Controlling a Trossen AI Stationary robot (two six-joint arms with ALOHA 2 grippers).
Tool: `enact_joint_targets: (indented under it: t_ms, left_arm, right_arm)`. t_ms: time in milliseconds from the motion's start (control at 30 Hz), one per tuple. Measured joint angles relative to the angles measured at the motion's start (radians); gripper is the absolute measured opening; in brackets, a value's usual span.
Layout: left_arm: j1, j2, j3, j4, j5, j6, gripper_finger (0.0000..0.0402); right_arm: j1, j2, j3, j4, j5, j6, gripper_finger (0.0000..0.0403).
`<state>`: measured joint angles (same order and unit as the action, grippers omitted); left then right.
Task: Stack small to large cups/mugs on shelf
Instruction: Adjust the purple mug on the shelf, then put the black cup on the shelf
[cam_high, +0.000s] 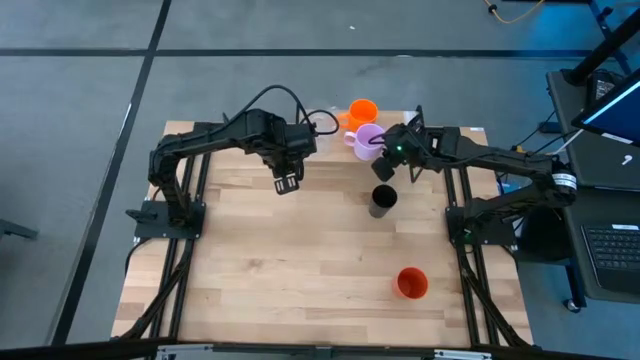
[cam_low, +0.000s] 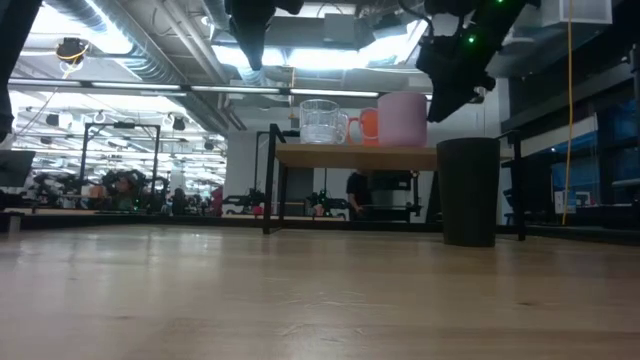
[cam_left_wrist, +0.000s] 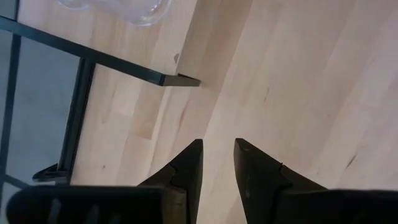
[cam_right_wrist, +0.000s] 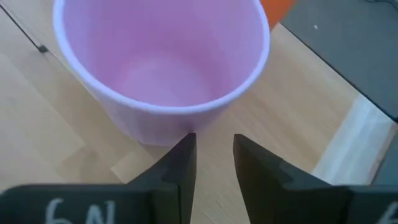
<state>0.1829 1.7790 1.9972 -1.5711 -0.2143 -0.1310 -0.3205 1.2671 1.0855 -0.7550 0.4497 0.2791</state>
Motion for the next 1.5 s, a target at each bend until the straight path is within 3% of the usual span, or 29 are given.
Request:
enact_joint_targets:
  t_ms: [600, 833, 1033, 1267, 1500]
  left_arm:
    - [0.0, 0.0, 0.0, 0.0, -0.006, -0.001, 0.0085]
    - [-0.001, 0.0, 0.0, 0.0, -0.004, -0.015, 0.0085]
    - [-0.026, 0.0, 0.0, 0.0, 0.003, -0.072, 0.0085]
    - [-0.101, -0.026, -0.017, 0.002, 0.007, -0.072, 0.0085]
    - [-0.158, -0.205, -0.263, 0.05, -0.028, -0.182, 0.0085]
  right_arm:
    - [-0.017, 0.0, 0.0, 0.112, -0.025, -0.049, 0.0108]
    - [-0.01, -0.03, 0.053, -0.013, -0.026, -0.046, 0.0108]
    - [0.08, -0.105, 0.163, -0.28, -0.028, 0.094, 0.0108]
    - [0.254, -0.199, 0.109, -0.369, -0.128, 0.244, 0.0108]
    - [0.366, -0.204, 0.037, -0.336, -0.166, 0.267, 0.0108]
